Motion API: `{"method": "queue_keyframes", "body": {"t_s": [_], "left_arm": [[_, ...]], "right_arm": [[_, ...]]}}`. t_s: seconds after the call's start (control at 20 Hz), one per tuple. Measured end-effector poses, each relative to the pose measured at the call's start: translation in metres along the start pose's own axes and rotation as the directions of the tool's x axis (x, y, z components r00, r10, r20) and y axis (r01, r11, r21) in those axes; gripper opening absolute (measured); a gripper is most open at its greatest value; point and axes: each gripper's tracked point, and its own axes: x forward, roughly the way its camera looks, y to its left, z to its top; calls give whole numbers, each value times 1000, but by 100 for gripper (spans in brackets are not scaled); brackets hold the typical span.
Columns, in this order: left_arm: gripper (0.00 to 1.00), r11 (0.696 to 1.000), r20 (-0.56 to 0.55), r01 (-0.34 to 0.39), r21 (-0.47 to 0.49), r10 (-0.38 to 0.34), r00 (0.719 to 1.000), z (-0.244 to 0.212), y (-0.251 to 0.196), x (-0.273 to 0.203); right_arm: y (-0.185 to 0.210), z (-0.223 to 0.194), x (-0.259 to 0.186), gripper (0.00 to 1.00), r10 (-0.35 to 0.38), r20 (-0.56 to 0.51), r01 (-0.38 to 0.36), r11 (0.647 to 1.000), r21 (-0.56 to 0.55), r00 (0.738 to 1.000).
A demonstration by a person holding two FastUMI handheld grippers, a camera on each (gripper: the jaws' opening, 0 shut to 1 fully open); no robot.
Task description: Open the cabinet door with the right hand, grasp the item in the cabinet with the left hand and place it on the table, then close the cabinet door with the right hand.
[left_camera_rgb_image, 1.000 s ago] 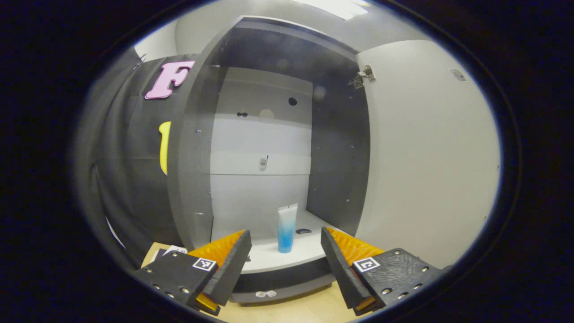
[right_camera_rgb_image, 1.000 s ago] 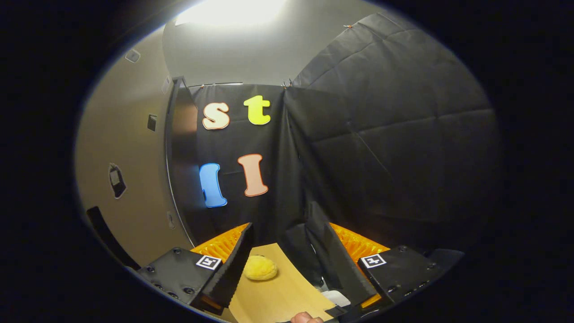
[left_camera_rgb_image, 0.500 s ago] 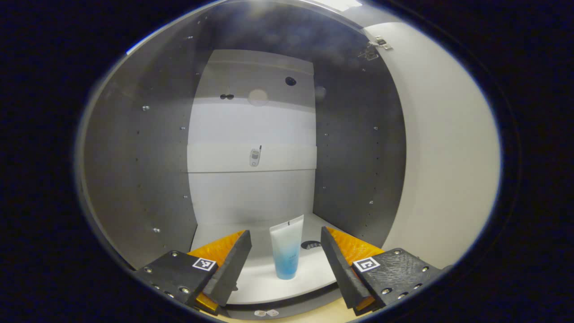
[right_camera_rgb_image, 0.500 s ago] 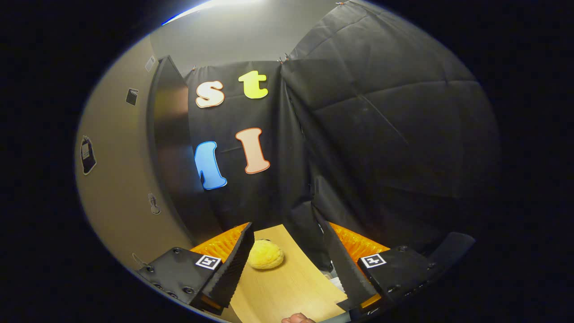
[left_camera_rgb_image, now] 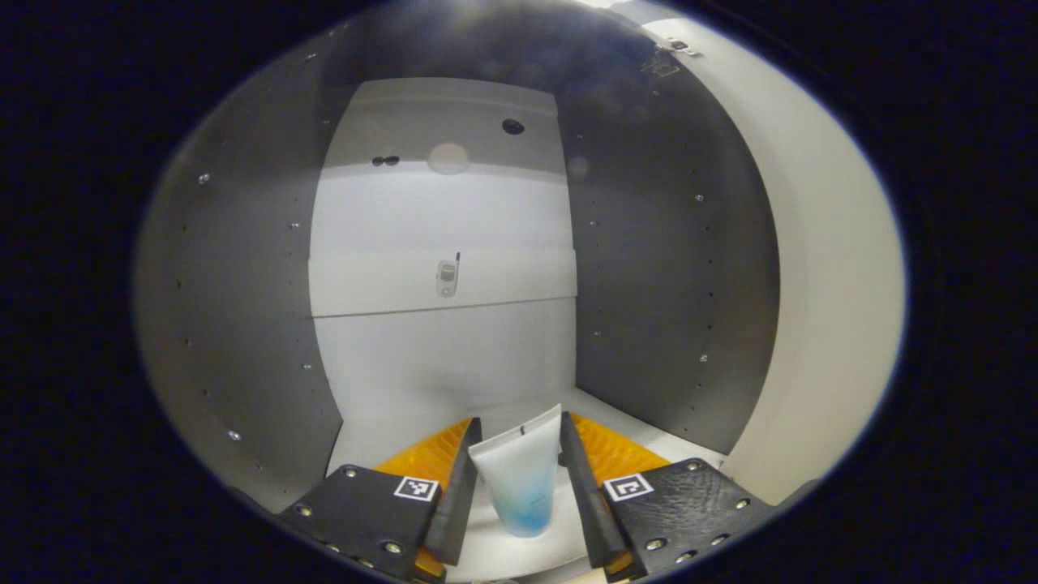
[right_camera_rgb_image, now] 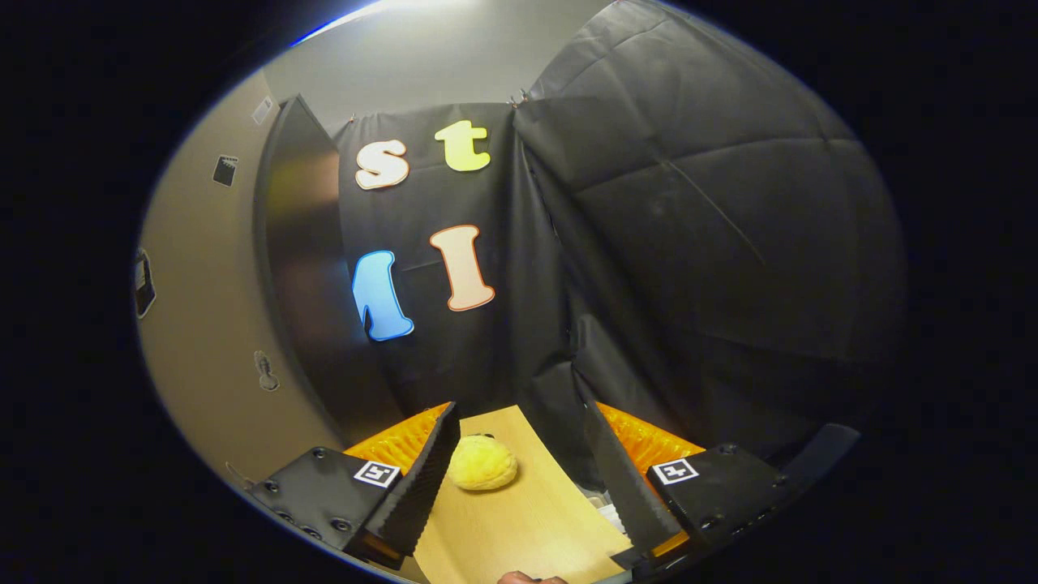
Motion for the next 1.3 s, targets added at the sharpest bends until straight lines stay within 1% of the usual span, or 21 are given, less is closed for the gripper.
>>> {"method": "queue_keyframes", "body": {"t_s": [0.05,0.1,0.15,0.2,0.25,0.3,0.4,0.45,0.55,0.6,0.65,0.7,0.75,0.8,0.85,0.9,1.0,1.15,1.2,1.25,1.3], "left_arm": [[59,1000,-5,13,-7,-13,1000,0,-2,-1],[59,1000,-2,2,-4,-2,1000,0,0,0],[52,1000,-8,-1,0,1,1000,-1,2,-1],[52,1000,-7,-7,8,7,1000,-2,3,-2],[55,1000,-2,-5,7,5,1000,-1,2,-1],[48,1000,2,-11,0,11,1000,0,4,-2],[34,1000,-8,-4,-6,4,1000,-4,3,-7],[27,1000,-15,11,-8,-11,1000,-5,0,-7],[13,1000,-18,10,0,-10,1000,-5,0,-11],[13,1000,-15,11,12,-11,1000,-4,0,-12],[17,1000,-18,11,18,-11,1000,-4,0,-13],[17,1000,-12,0,19,0,1000,-3,0,-15],[16,1000,-16,-8,17,8,1000,-2,1,-16],[8,999,-17,-24,27,25,1000,-3,4,-18],[12,999,-1,-38,36,38,999,2,6,-23],[16,999,15,-34,35,33,999,5,6,-33],[9,999,39,-26,29,25,999,17,9,-50],[9,999,63,-26,24,24,998,32,17,-83],[15,999,66,-29,23,27,997,35,20,-94],[9,999,70,-42,24,40,997,39,27,-107],[12,998,77,-52,29,50,996,42,33,-121]], "right_arm": [[-1,0,1,97,0,-1,0,1000,5,1000],[-1,-1,4,97,2,-3,-2,1000,9,1000],[0,-1,6,97,6,-5,-6,1000,14,1000],[2,-5,6,97,15,-12,-14,1000,19,1000],[3,-8,6,97,21,-21,-20,1000,20,1000],[3,-11,7,97,22,-30,-22,1000,17,999],[5,-13,7,97,24,-35,-24,1000,14,999],[6,-14,6,97,24,-34,-24,1000,18,999],[4,-17,3,97,21,-38,-20,999,29,999],[2,-18,2,97,17,-39,-16,999,33,999],[0,-18,1,97,12,-38,-11,999,37,999],[-1,-18,-1,97,8,-36,-6,999,41,999],[-3,-17,-3,97,3,-33,-2,999,44,999],[-4,-16,-5,97,-2,-30,4,999,47,1000],[-5,-15,-8,97,-8,-27,9,999,48,1000],[-7,-14,-10,97,-11,-25,12,999,46,1000],[-10,-8,-16,97,-25,-7,25,999,33,1000],[-12,2,-23,97,-40,18,39,999,35,999],[-9,2,-25,97,-37,17,36,998,45,999],[-7,3,-28,97,-35,18,34,998,50,999],[-7,5,-30,100,-38,25,36,998,45,999]]}}
